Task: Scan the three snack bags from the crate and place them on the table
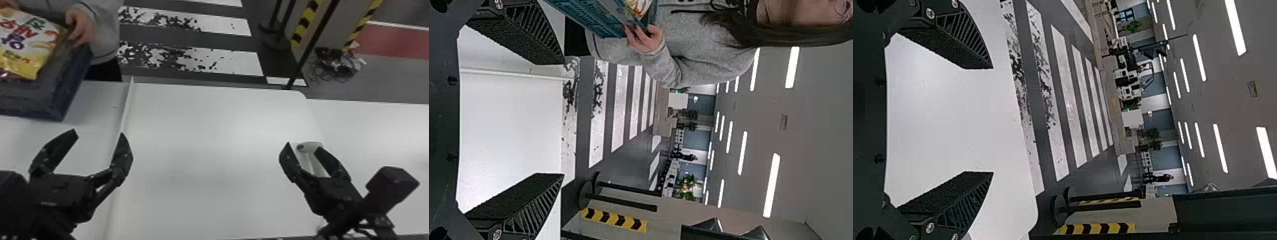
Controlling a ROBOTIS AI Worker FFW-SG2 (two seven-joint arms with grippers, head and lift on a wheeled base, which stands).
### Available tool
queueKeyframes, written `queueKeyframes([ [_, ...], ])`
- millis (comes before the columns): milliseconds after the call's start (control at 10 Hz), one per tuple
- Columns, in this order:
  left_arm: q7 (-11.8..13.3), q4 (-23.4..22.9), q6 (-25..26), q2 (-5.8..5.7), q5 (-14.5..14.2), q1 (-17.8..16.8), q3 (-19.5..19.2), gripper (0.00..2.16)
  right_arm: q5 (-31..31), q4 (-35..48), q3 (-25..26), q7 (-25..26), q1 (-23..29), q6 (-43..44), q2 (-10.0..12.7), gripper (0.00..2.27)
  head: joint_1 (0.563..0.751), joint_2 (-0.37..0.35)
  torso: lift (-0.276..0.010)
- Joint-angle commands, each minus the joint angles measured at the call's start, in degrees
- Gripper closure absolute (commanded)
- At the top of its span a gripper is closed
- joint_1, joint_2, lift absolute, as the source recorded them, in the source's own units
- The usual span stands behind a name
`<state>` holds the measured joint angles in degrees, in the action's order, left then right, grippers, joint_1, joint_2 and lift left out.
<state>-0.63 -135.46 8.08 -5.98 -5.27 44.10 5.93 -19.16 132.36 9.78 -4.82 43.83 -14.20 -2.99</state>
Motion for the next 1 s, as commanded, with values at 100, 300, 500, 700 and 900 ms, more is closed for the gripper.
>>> queueKeyframes([
  [100,0.01,0.02,-0.03,0.09,0.44,0.02,0.13,0.07,-0.09,0.09,0.07,-0.01,0.2,0.18,0.0,0.14,0.695,-0.16,-0.062],
  [300,-0.08,0.02,-0.03,0.09,0.53,0.2,0.22,0.07,-0.09,0.09,-0.02,-0.01,0.2,0.18,0.0,0.14,0.695,-0.162,-0.062],
  [500,-0.08,0.02,-0.03,0.09,0.53,0.2,0.22,0.07,-0.09,0.09,-0.02,-0.01,0.2,0.18,0.0,0.14,0.695,-0.162,-0.062],
  [700,-0.08,0.02,-0.21,0.0,0.62,0.2,0.22,0.07,-0.09,0.09,0.07,-0.01,0.2,0.18,0.09,0.14,0.695,-0.162,-0.062],
  [900,-0.08,0.02,-0.21,0.0,0.62,0.2,0.22,0.07,-0.09,0.09,0.07,-0.01,0.2,0.18,0.09,0.14,0.695,-0.162,-0.062],
])
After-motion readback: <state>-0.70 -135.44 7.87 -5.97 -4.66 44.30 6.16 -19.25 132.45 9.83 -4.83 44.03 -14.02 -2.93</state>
